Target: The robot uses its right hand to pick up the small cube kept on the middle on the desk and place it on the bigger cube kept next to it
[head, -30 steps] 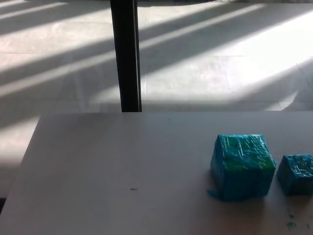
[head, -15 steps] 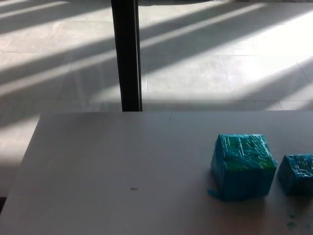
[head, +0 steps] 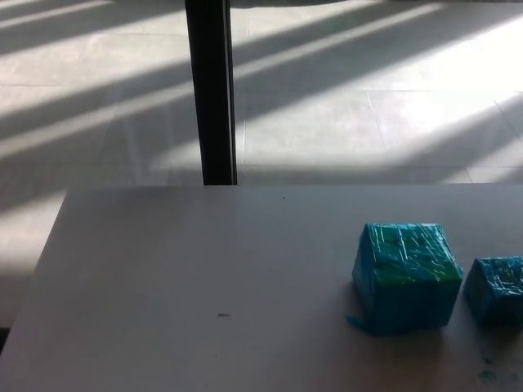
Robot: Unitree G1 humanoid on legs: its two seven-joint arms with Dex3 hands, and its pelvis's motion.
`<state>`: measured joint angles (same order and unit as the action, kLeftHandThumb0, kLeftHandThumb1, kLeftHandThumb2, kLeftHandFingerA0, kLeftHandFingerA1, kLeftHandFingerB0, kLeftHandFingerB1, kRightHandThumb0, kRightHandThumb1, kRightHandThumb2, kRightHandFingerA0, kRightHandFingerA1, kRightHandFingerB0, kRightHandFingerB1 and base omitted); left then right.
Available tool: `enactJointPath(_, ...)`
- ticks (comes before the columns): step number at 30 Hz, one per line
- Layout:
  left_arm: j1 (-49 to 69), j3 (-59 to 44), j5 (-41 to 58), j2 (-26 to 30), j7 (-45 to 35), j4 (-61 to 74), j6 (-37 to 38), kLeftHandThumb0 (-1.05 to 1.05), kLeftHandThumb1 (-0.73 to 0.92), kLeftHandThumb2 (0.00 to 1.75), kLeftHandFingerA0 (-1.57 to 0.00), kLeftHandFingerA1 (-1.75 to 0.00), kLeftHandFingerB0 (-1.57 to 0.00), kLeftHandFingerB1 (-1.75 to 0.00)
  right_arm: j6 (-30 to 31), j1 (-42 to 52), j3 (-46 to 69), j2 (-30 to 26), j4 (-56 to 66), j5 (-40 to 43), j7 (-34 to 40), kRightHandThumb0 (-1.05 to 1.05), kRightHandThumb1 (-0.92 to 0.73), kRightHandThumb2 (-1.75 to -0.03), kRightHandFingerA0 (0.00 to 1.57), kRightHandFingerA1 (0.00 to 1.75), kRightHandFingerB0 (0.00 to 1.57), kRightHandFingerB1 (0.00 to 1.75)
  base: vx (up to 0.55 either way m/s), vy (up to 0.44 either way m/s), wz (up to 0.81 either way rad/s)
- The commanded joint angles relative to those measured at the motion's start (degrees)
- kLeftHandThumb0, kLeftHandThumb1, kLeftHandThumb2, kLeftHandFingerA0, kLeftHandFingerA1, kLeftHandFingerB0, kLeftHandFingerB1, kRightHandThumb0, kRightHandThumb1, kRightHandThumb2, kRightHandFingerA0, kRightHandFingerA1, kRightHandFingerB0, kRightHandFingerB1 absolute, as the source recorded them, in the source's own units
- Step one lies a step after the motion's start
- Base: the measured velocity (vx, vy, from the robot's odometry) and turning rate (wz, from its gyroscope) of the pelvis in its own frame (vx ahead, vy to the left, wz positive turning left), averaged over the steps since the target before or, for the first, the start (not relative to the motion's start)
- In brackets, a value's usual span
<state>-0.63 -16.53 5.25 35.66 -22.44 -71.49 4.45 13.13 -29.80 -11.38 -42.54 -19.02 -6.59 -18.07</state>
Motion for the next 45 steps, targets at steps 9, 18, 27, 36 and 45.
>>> enactJointPath(9, -0.13, 0.37, -0.42, 1.22, -0.22, -0.68, 0.82, -0.75, 0.65, 0.60, -0.44, -0.63, -0.50, -0.50, 0.67, -4.81, -7.72, 1.90, -5.79, -8.81, -5.27, -0.98, -0.58, -0.93, 0.00, 0.04, 0.05, 0.00, 0.00, 0.000, 0.00)
enactJointPath(18, -0.36, -0.45, 0.44, 0.95, -0.13, -0.95, -0.05, -0.72, 0.64, 0.60, -0.50, -0.64, -0.51, -0.51, -0.17, -9.91, -9.65, 6.99, -19.82, -11.23, -6.36, -0.97, -0.57, -0.90, 0.00, 0.04, 0.05, 0.00, 0.00, 0.000, 0.00)
enactJointPath(27, -1.22, -0.96, 0.78, 0.71, 0.15, -0.96, -0.84, -0.69, 0.64, 0.60, -0.44, -0.61, -0.49, -0.48, -6.28, -14.07, -10.33, 9.81, -30.26, -13.11, -5.25, -0.97, -0.56, -0.93, 0.00, 0.03, 0.00, 0.00, 0.00, 0.000, 0.00)
enactJointPath(36, -1.25, -0.15, 0.10, 1.59, -0.41, -0.46, -0.03, -0.73, 0.64, 0.60, -0.50, -0.64, -0.54, -0.54, -5.94, -14.92, -11.33, 12.54, -33.69, -15.70, -3.36, -0.97, -0.55, -0.94, 0.00, 0.04, 0.00, 0.04, 0.00, 0.000, 0.00)
enactJointPath(45, -1.39, 0.13, -0.35, 1.66, -0.51, -0.81, 0.43, -0.74, 0.55, 1.00, -0.47, -0.66, -0.47, -0.60, -7.07, -14.98, -12.69, 14.16, -32.19, -18.20, -2.44, -0.86, -0.51, -0.79, 0.00, 0.14, 0.00, 0.14, 0.00, 0.000, 0.00)
